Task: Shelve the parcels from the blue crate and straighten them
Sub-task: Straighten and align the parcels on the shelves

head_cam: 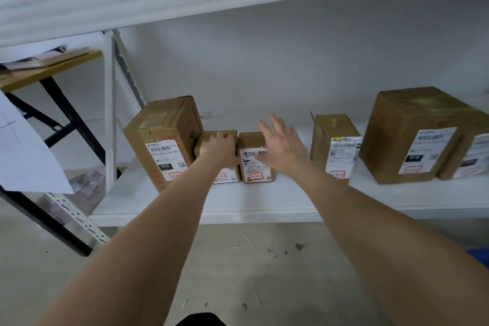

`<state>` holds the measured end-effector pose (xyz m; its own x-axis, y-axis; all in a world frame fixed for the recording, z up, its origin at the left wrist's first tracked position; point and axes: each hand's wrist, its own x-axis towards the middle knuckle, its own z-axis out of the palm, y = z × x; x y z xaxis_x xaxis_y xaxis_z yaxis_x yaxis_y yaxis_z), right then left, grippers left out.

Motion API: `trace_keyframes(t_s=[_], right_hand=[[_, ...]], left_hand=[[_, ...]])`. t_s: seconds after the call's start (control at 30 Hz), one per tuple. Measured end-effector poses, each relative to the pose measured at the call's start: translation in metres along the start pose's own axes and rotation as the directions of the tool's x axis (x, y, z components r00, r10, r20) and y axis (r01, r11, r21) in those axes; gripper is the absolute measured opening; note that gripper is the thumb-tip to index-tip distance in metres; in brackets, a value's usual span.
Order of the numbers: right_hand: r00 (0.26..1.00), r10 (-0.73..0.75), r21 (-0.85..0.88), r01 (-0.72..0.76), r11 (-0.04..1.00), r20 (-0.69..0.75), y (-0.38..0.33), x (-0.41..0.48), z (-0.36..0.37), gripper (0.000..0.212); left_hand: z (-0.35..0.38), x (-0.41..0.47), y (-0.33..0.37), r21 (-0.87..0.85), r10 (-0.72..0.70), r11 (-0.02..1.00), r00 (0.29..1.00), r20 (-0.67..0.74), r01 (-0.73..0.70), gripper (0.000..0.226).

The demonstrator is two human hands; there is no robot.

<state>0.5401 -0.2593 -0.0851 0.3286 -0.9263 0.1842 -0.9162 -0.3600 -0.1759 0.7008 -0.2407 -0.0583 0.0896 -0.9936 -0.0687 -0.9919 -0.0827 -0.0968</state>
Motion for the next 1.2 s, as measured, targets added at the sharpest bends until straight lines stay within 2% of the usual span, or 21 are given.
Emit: trace_keyframes(t_s=[0.03, 0.1, 0.2, 0.3, 0.47, 0.6, 0.73, 0.93, 1.1, 1.2], right_hand=[[0.997, 0.040, -0.046, -0.043, 0.998, -0.070, 0.011, -0.002, -0.011, 0.096], [0.979, 0.166, -0.137, -0.182, 0.974, -0.118, 0.039, -0.009, -0.029, 0.099], [0.915, 0.400, -0.153, -0.402, 0.903, -0.048, 0.074, -0.020, -0.036, 0.102], [0.848, 0.529, -0.025, -0.528, 0.849, 0.042, 0.083, -0.021, -0.027, 0.088], [0.899, 0.437, 0.042, -0.437, 0.898, 0.016, 0.057, -0.002, -0.008, 0.077], [0.931, 0.362, 0.063, -0.360, 0.931, -0.035, 0.051, 0.008, -0.001, 0.071], [0.946, 0.320, 0.010, -0.320, 0.947, -0.041, 0.050, 0.012, -0.003, 0.070], [0.960, 0.280, -0.016, -0.280, 0.960, 0.018, 0.028, 0.014, -0.007, 0.071], [0.973, 0.228, -0.069, -0.226, 0.972, 0.037, 0.030, 0.016, -0.006, 0.081], [0.979, 0.204, -0.070, -0.203, 0.977, 0.006, 0.040, 0.009, -0.009, 0.087]], left_hand=[[-0.004, 0.001, 0.009, -0.017, 0.023, 1.000, 0.999, -0.040, -0.023, 0.064], [-0.009, 0.002, 0.030, -0.059, 0.070, 0.995, 0.995, -0.072, -0.074, 0.066], [-0.008, 0.004, 0.053, -0.066, 0.131, 0.989, 0.990, -0.047, -0.133, 0.067], [0.000, 0.009, 0.056, -0.043, 0.143, 0.989, 0.990, 0.020, -0.142, 0.064], [0.009, 0.012, 0.047, 0.035, 0.151, 0.988, 0.987, 0.063, -0.153, 0.048], [0.007, 0.016, 0.046, 0.040, 0.152, 0.988, 0.988, -0.001, -0.152, 0.039], [0.008, 0.017, 0.049, 0.062, 0.133, 0.990, 0.987, -0.089, -0.128, 0.033], [0.006, 0.023, 0.050, 0.031, 0.110, 0.994, 0.988, -0.104, -0.108, 0.033], [0.003, 0.023, 0.055, 0.055, 0.096, 0.994, 0.992, -0.084, -0.092, 0.034], [-0.008, 0.019, 0.062, -0.108, 0.010, 0.994, 0.989, -0.145, -0.026, 0.043]])
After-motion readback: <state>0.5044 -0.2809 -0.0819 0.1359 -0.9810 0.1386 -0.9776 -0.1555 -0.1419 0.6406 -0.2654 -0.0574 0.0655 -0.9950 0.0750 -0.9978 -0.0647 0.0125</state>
